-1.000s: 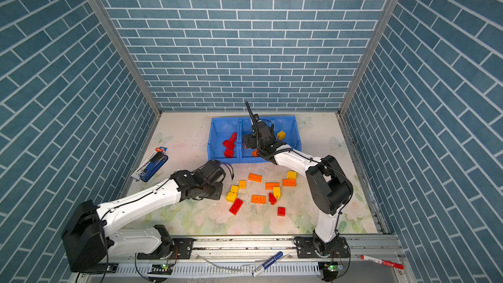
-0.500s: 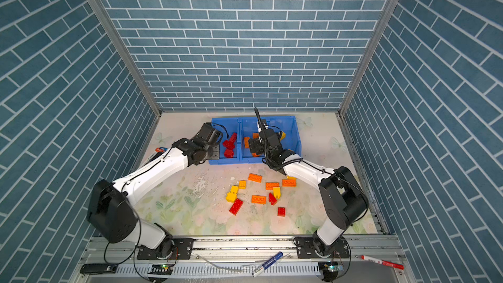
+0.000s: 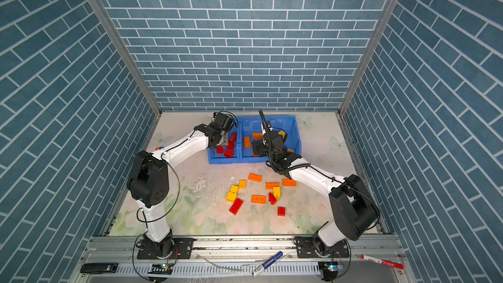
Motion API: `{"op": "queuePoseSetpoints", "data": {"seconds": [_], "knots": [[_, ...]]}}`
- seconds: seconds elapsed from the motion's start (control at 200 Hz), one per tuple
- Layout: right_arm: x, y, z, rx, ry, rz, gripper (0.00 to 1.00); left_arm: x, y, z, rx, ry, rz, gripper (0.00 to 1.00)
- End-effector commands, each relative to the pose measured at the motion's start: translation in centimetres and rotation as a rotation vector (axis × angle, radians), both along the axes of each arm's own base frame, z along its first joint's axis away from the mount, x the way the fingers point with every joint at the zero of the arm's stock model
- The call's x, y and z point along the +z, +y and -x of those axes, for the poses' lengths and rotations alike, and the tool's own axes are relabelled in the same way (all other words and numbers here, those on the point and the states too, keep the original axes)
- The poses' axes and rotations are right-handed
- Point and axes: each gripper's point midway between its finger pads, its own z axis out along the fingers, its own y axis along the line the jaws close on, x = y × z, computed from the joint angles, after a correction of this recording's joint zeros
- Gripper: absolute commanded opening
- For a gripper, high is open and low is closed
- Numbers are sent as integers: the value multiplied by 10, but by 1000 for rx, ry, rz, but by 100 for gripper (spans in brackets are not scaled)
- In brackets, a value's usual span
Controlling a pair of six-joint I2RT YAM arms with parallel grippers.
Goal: Sort the legos into containers by color
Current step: Place the lego in the container, then pick up the lego from the middle-left of the table.
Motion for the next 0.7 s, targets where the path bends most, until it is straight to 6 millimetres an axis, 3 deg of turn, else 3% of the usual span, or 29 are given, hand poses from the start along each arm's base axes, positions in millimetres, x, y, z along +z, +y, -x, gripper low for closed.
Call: {"op": "queuePoseSetpoints", "data": {"seconds": [0.0,0.115,0.24,0.49,0.59,0.69], "knots": [[-12,-16,14,-33,31,25,96,14,-6,7,-32,-25,72,77],[-14,-28,21,-62,23,37,96,25,-12,30,-96,-8,134,83],[-12,-41,25,-102,7,37,96,30,-29,80,-263,31,217,90],[-9,-59,22,-208,-44,8,96,-13,-52,213,-507,223,257,96],[-11,-61,21,-226,-39,18,96,-30,-61,257,-581,294,261,97],[-13,-64,22,-241,-36,16,96,-51,-67,289,-627,378,264,97]]}}
